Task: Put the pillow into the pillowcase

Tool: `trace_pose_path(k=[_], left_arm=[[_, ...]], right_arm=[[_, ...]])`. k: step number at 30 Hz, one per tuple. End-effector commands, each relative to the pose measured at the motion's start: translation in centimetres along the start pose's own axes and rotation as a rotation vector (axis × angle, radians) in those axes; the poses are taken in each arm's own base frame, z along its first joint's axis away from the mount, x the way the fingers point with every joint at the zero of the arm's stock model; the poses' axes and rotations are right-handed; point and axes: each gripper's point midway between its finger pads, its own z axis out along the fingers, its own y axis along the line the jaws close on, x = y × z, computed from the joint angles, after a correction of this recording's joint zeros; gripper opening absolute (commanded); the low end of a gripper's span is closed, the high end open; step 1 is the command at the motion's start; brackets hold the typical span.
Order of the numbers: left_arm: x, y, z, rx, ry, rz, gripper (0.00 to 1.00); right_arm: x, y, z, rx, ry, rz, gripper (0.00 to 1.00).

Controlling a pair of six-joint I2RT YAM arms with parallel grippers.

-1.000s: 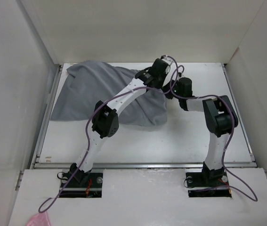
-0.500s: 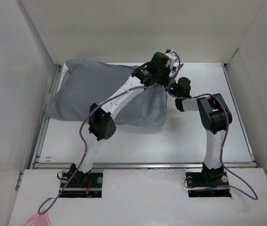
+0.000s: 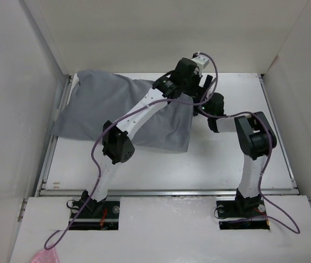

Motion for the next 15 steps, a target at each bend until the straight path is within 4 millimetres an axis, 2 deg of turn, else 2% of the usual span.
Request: trace_pose_path(k=[1,3,4,5,6,7,8,9,12,13,14,15], left_arm=[[-7.7,-3.5,-6.0,0.101,-0.217,-0.013,1.0],[-8.5,-3.1,-7.3,0.072,-0.246,-0.017,1.0],[-9.8,-2.4,-9.2,0.057,-0.286,-0.022,1.0],[-9.8,-1.7,-9.5,0.038,-0.291,-0.027,1.0],[-10.2,-1.2,-10.2,0.011,-0.305,-0.031,1.0],[-11.2,-0.5,-11.8,-0.013,-0.334,-0.038,1.0],[-10.7,0.4,-12.1,-0.039,-0.32,-0.043,1.0],[-10.9,0.7,-12.7,-0.055,-0.327,-0.046,1.0],[-10.3,3.5,-14.6,-0.164,-0.327,-0.076,1.0],[-9.7,4.8,-14.9,-0.201,-0.313,-0.093,1.0],[-9.7,6.0,-16.0,-0.236,-0.318,-0.112,1.0],[-7.8,7.2,-15.5,-0.273,-0.269,-0.149,1.0]], right_arm=[[-3.2,0.0,-3.6,0.079,-0.066,-0.001,0.72],[-5.0,0.4,-5.5,0.129,-0.091,-0.041,0.75],[-5.1,-0.4,-6.4,0.181,-0.081,-0.042,0.77],[-6.4,-1.2,-7.3,0.238,-0.111,-0.063,0.77],[-6.1,-1.3,-8.4,0.306,-0.084,-0.055,0.79],[-6.7,-2.0,-9.3,0.359,-0.09,-0.082,0.79],[-7.4,-3.4,-10.5,0.453,-0.122,-0.087,0.79],[-7.0,-4.1,-11.6,0.537,-0.102,-0.057,0.8],[-8.6,-3.7,-14.1,0.613,-0.152,-0.094,0.79],[-8.4,-3.0,-14.0,0.573,-0.141,-0.117,0.79],[-8.5,-1.9,-13.7,0.524,-0.131,-0.137,0.79],[-7.6,-1.1,-13.3,0.459,-0.088,-0.141,0.79]])
